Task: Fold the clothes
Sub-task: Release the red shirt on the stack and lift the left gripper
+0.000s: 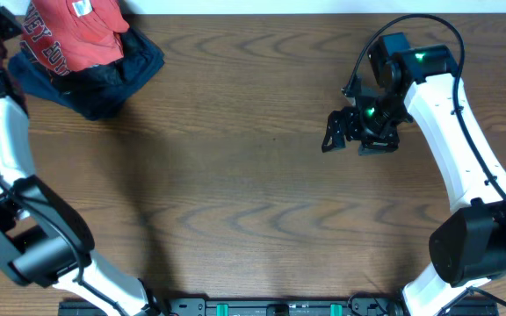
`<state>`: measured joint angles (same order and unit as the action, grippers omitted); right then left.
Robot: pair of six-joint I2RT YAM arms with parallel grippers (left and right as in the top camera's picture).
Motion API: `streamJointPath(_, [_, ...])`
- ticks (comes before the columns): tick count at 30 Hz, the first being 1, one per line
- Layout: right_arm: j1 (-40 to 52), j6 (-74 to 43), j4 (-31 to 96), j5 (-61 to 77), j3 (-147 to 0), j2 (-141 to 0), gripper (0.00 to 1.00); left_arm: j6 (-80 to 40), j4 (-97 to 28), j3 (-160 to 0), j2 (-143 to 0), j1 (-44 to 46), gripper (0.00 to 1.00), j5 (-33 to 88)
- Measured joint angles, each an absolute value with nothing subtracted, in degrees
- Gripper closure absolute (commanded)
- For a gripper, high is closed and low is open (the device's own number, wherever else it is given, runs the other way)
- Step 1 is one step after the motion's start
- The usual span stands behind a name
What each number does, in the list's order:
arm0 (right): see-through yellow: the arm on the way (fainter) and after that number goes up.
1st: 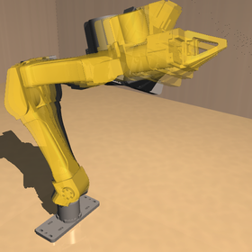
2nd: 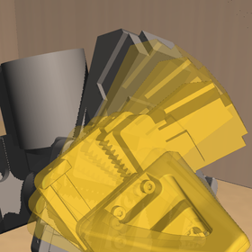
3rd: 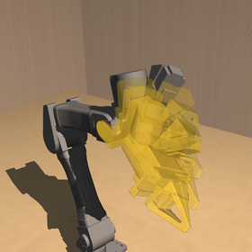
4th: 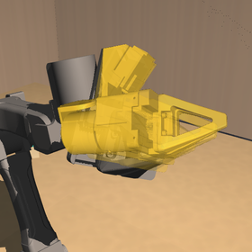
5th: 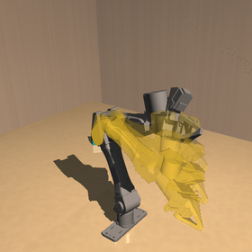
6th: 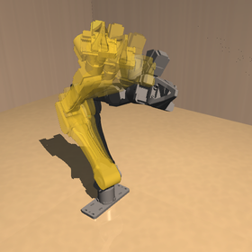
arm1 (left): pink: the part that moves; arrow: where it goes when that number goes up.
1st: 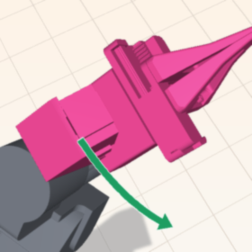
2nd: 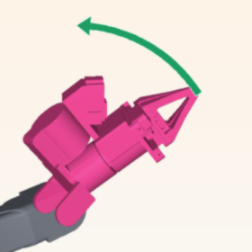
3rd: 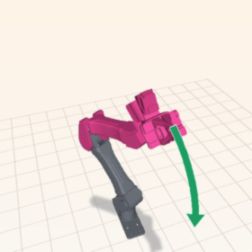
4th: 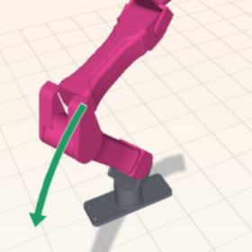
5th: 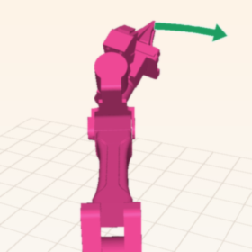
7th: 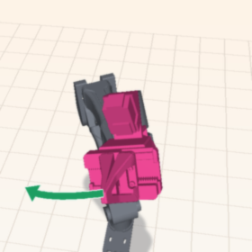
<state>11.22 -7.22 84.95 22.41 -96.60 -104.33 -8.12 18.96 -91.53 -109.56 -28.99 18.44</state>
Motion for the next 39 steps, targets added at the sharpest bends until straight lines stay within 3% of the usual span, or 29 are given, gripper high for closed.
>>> streamJointPath(8, [11.35,-7.22,85.14,22.28,-96.60,-104.33,0.18,-5.56,28.12,-92.79,-119.33,-25.32,0.94,14.61])
streamJointPath(18, [12.23,-8.40,86.00,22.28,-96.60,-104.33,0.18,-4.01,23.33,-100.01,-136.18,-24.71,0.94,11.70])
streamJointPath(30, [12.84,-8.62,86.00,21.85,-96.60,-104.33,0.18,-5.19,22.35,-100.73,-128.73,-23.70,0.94,11.66])
streamJointPath(39, [12.84,-8.71,85.97,21.39,-96.60,-104.33,0.18,-5.78,24.47,-101.75,-122.28,-18.02,0.94,12.78])
